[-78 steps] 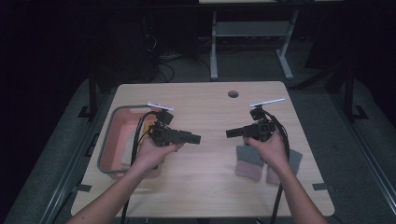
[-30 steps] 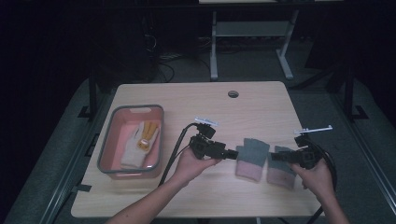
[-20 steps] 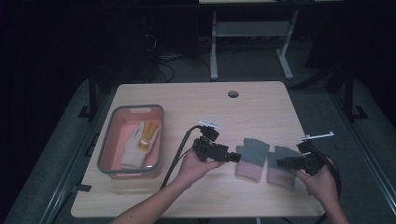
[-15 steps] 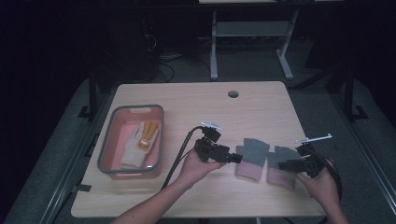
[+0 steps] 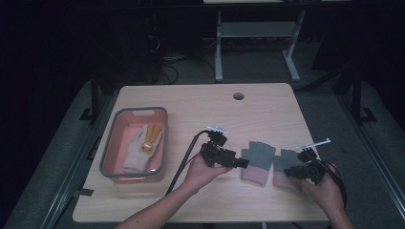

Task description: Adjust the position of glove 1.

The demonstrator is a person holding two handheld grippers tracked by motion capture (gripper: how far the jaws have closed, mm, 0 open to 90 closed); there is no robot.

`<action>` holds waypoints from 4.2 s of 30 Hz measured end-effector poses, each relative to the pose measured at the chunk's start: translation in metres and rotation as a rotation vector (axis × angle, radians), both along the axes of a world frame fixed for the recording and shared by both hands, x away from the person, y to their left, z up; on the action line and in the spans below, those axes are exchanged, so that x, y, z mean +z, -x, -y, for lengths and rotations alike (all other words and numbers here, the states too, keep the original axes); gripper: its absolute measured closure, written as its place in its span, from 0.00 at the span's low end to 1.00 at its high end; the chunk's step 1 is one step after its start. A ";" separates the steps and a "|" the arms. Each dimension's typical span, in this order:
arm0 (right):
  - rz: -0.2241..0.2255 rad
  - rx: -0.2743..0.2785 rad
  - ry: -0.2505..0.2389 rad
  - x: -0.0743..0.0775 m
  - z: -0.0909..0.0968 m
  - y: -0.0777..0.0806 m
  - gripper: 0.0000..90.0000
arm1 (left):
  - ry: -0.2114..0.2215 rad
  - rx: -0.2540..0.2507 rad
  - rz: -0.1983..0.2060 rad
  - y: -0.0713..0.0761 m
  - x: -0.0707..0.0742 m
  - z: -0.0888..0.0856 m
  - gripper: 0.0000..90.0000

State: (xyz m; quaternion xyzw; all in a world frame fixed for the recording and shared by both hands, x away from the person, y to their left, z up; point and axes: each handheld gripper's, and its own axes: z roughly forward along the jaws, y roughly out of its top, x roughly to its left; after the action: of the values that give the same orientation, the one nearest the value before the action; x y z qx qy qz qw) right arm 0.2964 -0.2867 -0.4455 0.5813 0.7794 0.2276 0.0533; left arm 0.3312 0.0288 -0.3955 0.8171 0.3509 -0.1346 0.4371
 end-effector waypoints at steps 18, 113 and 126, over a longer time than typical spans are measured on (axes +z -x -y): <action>-0.020 -0.050 -0.079 0.004 0.007 0.000 0.95 | -0.005 0.019 0.003 -0.002 0.001 -0.007 0.30; 0.000 -0.115 -0.383 -0.004 -0.022 -0.022 0.58 | -0.104 0.070 -0.143 -0.012 -0.065 0.039 0.37; -0.005 -0.166 -0.471 -0.024 -0.019 -0.020 0.60 | -0.098 0.074 -0.150 -0.011 -0.068 0.042 0.42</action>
State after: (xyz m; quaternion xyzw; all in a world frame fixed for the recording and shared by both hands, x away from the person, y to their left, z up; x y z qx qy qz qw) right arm 0.3163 -0.2674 -0.4692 0.6402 0.6546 0.3965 -0.0669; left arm 0.3423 -0.0132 -0.4637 0.8115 0.4188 -0.1621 0.3739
